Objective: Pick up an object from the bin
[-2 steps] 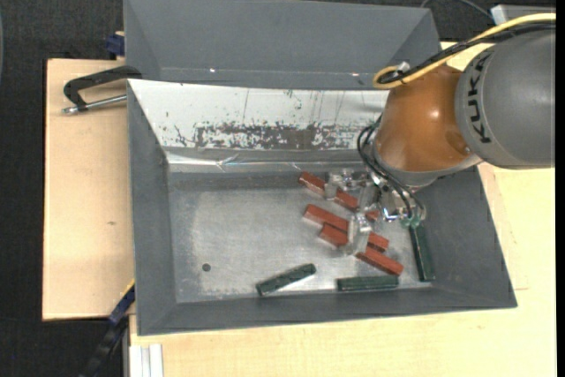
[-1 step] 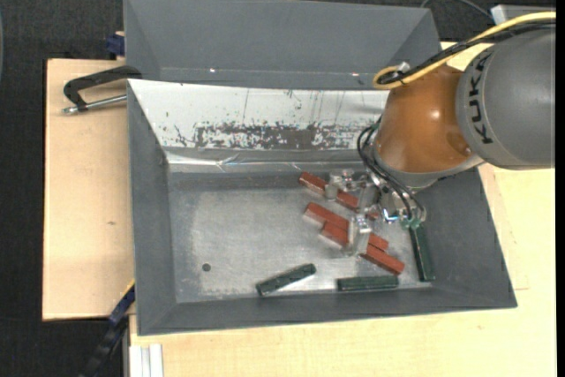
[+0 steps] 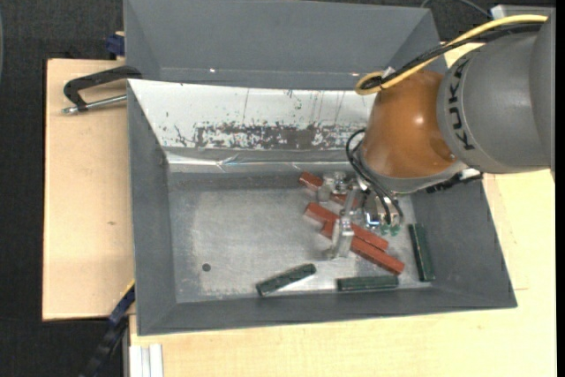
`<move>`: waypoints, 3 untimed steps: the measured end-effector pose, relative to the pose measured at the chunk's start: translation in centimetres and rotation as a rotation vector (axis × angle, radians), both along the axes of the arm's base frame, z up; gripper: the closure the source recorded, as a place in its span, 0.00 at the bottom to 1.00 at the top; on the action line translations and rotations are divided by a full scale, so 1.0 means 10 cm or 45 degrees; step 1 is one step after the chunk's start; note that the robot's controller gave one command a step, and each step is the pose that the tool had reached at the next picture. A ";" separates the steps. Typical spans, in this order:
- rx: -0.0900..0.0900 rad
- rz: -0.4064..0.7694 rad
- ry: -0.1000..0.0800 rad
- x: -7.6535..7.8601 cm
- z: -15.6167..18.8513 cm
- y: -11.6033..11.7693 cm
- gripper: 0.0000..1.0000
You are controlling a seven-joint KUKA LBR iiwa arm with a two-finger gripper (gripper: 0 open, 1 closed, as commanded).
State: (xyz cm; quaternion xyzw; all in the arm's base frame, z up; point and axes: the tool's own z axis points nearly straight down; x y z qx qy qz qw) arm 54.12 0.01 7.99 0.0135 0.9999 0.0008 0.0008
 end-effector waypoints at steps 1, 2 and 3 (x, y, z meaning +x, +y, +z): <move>-0.002 -0.068 0.001 -0.08 0.03 -0.42 1.00; -0.001 -0.067 0.001 -0.08 0.03 -0.42 0.00; -0.001 -0.067 0.000 -0.08 0.03 -0.42 1.00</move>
Offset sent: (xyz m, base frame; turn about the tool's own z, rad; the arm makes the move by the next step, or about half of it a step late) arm 0.0000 0.0000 0.0000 0.0000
